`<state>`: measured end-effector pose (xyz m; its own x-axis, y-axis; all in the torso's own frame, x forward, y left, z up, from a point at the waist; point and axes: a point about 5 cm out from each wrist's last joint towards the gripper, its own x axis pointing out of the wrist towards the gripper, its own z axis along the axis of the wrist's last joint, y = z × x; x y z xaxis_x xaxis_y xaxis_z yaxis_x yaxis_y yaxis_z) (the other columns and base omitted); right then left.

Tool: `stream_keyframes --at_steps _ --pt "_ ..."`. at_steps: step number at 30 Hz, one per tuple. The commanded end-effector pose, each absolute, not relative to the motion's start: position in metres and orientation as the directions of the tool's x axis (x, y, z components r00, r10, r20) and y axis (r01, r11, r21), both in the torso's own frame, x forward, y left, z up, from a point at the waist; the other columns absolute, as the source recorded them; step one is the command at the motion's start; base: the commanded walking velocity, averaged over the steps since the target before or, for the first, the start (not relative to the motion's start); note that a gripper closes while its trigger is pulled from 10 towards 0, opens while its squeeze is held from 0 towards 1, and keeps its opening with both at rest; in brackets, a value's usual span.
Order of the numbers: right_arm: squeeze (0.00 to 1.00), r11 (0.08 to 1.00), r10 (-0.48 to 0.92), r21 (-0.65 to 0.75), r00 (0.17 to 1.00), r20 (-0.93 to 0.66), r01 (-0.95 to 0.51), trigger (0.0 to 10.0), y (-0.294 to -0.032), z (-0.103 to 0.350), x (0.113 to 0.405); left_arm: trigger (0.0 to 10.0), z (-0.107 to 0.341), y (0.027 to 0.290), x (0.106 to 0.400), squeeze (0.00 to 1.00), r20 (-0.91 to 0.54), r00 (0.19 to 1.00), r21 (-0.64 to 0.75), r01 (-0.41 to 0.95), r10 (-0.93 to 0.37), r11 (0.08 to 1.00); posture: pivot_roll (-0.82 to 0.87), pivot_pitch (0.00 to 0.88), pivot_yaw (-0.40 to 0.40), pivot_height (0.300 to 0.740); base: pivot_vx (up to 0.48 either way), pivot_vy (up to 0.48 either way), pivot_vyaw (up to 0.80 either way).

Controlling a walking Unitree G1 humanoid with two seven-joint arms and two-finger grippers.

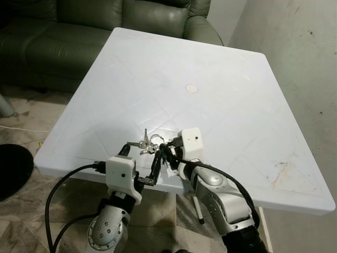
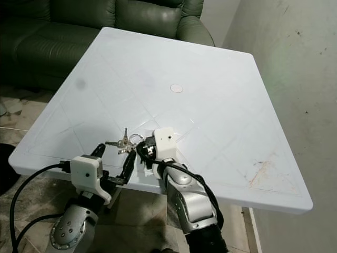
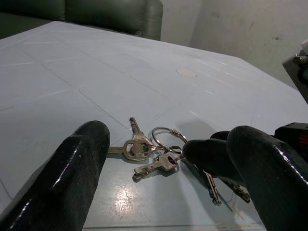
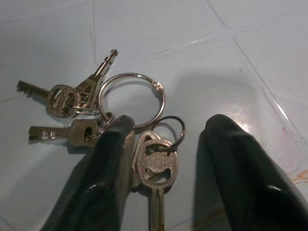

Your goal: Hang keys on a hook

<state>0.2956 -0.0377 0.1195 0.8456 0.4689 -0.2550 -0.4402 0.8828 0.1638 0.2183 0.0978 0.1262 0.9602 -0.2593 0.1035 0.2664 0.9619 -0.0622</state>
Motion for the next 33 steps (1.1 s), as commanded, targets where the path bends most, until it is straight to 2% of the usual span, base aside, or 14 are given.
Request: stream_keyframes --at_steps 1,5,6,7,8,9,10,33 --pt "0.0 0.873 0.488 0.172 0.833 -0.261 -0.457 10.0 -0.0346 0.1178 0.2909 10.0 0.1302 0.0929 0.2175 0.0 0.121 0.955 -0.072 0.281 -0.271 0.957 0.14 0.153 -0.159 0.74 0.0 0.0 0.0" --pt "0.0 0.87 0.492 0.174 0.831 -0.26 -0.461 10.0 -0.034 0.1178 0.2908 10.0 0.1305 0.0929 0.218 0.0 0.122 0.955 -0.072 0.281 -0.272 0.957 0.13 0.151 -0.159 0.74 0.0 0.0 0.0" --pt "0.0 0.875 0.483 0.169 0.837 -0.257 -0.453 9.3 -0.0347 0.1181 0.2914 10.0 0.1305 0.0928 0.2181 0.0 0.123 0.954 -0.071 0.282 -0.272 0.957 0.13 0.151 -0.159 0.74 0.0 0.0 0.0" --pt "0.0 0.879 0.477 0.166 0.841 -0.254 -0.448 9.3 -0.0352 0.1184 0.2917 10.0 0.1306 0.0928 0.218 0.0 0.123 0.954 -0.071 0.282 -0.272 0.957 0.13 0.151 -0.159 0.74 0.0 0.0 0.0" --pt "0.0 0.887 0.462 0.15 0.853 -0.244 -0.438 2.1 -0.0364 0.1192 0.2923 10.0 0.1307 0.0928 0.218 0.0 0.124 0.954 -0.072 0.283 -0.273 0.957 0.13 0.151 -0.159 0.74 0.0 0.0 0.0" --pt "0.0 0.887 0.462 0.15 0.853 -0.244 -0.438 2.1 -0.0364 0.1192 0.2923 10.0 0.1307 0.0928 0.218 0.0 0.124 0.954 -0.072 0.283 -0.273 0.957 0.13 0.151 -0.159 0.74 0.0 0.0 0.0" --pt "0.0 0.892 0.451 0.137 0.861 -0.235 -0.43 0.0 -0.0374 0.1199 0.293 10.0 0.1308 0.0929 0.2182 0.0 0.124 0.954 -0.072 0.283 -0.273 0.957 0.13 0.15 -0.16 0.74 0.0 0.0 0.0" --pt "0.0 0.885 0.465 0.135 0.857 -0.223 -0.445 0.0 -0.036 0.1192 0.2903 10.0 0.1311 0.0921 0.2181 0.0 0.128 0.953 -0.071 0.285 -0.274 0.956 0.14 0.144 -0.164 0.74 0.0 0.0 0.0"
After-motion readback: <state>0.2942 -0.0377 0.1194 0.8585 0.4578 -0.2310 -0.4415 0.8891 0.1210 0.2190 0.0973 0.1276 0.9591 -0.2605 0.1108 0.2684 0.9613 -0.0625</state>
